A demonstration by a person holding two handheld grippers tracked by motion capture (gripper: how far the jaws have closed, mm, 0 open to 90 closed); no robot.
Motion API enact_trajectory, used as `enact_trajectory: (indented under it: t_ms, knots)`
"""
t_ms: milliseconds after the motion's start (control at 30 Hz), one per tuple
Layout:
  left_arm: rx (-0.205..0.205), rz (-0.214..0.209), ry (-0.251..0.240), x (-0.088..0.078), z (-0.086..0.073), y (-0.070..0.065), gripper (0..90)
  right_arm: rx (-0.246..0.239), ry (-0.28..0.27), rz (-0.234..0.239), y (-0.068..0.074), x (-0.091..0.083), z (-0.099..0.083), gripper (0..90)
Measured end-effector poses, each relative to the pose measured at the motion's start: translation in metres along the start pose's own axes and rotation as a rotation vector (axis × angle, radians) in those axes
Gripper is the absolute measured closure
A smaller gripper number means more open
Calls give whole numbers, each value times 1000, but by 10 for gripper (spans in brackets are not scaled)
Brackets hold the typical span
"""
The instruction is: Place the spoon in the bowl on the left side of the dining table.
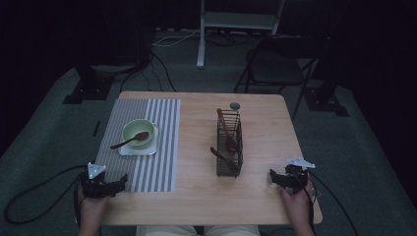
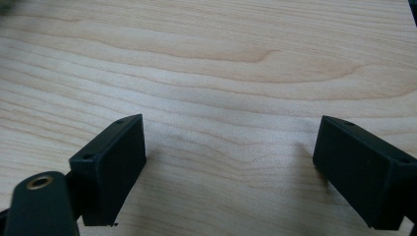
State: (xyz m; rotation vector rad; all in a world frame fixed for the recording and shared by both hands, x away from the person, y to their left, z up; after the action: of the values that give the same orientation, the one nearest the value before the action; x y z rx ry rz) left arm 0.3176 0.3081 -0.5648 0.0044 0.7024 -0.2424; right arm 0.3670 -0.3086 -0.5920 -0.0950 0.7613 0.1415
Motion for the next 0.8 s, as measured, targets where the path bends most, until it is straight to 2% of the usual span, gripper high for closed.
enact_trajectory:
  t_ms: [167, 300, 433, 500, 667, 800]
  knots:
    - [11, 40, -5, -3, -8, 2, 10, 0, 0, 0, 0, 0, 0, 119]
    - [52, 62, -40, -9, -13, 2, 10, 0, 0, 0, 0, 0, 0, 119]
    - [71, 77, -40, -14, -18, 2, 10, 0, 0, 0, 0, 0, 0, 119]
    - [55, 80, -41, -15, -20, 3, 10, 0, 0, 0, 0, 0, 0, 119]
    - [45, 77, -45, -20, -26, 5, 10, 0, 0, 0, 0, 0, 0, 119]
    - [49, 77, -38, -23, -32, 6, 10, 0, 0, 0, 0, 0, 0, 119]
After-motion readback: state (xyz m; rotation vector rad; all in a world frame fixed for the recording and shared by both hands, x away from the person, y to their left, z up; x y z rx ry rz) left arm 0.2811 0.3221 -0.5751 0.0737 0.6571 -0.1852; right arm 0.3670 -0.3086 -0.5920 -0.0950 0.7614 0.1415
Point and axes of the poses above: each handheld gripper's, and its own axes: x roughly forward along the jaws, z roughly out of its top, y roughly to its left, the point moved 6 cm from there along x, roughly forward along the jaws, and after that the axes turned 4 degrees about -z, right-handed, at the moved point
